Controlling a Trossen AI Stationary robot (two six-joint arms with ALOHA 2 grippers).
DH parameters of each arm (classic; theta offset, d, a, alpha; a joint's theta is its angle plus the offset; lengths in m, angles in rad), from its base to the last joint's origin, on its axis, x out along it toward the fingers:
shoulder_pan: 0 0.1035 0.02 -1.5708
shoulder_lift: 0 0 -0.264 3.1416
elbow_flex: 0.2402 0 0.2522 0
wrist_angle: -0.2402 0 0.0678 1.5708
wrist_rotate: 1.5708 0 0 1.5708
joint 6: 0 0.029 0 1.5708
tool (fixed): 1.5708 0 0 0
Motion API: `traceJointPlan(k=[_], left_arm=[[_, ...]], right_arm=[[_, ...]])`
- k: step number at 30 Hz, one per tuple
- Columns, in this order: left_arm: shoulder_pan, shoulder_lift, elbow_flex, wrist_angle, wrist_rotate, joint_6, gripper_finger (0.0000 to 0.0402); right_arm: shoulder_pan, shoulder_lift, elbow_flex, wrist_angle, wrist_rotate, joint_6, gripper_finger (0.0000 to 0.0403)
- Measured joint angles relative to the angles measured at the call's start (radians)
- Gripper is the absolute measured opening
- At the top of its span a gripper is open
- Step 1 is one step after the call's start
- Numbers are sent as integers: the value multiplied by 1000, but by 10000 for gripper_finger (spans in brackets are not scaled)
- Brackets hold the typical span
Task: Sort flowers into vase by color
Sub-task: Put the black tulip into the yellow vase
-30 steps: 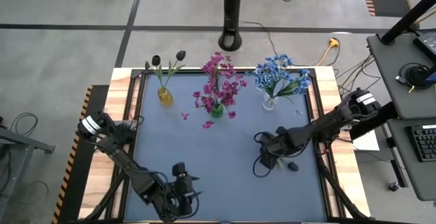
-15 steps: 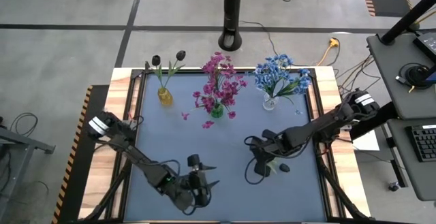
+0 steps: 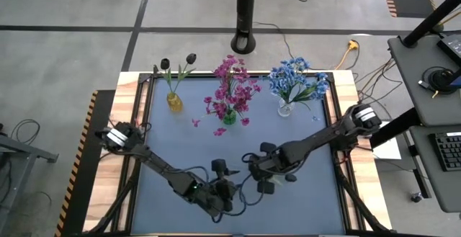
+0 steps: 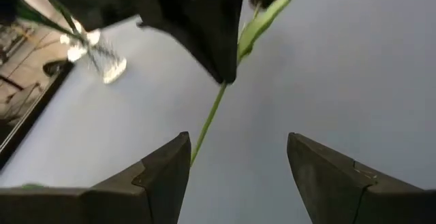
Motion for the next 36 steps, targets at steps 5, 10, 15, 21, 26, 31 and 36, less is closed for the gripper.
traceJointPlan(k=[5, 10, 15, 21, 26, 31, 36], left_arm=[[20, 36, 74, -212, 7, -87, 222], [33, 50, 92, -255, 9, -96, 205], [40, 50, 85, -254, 9, -98, 176], [52, 50, 66, -255, 9, -112, 131], [53, 50, 64, -256, 9, -112, 109], [54, 50, 64, -257, 9, -112, 40], [53, 50, 63, -260, 14, -125, 6]], right_arm=[[0, 56, 89, -72, 0, -37, 13], [0, 86, 136, -94, 0, -53, 13], [0, 91, 143, -95, 0, -62, 13], [4, 91, 149, -96, -1, -62, 13], [5, 91, 153, -96, -17, -62, 13], [5, 91, 153, -95, -18, -70, 13], [5, 90, 153, -93, -17, -84, 13]])
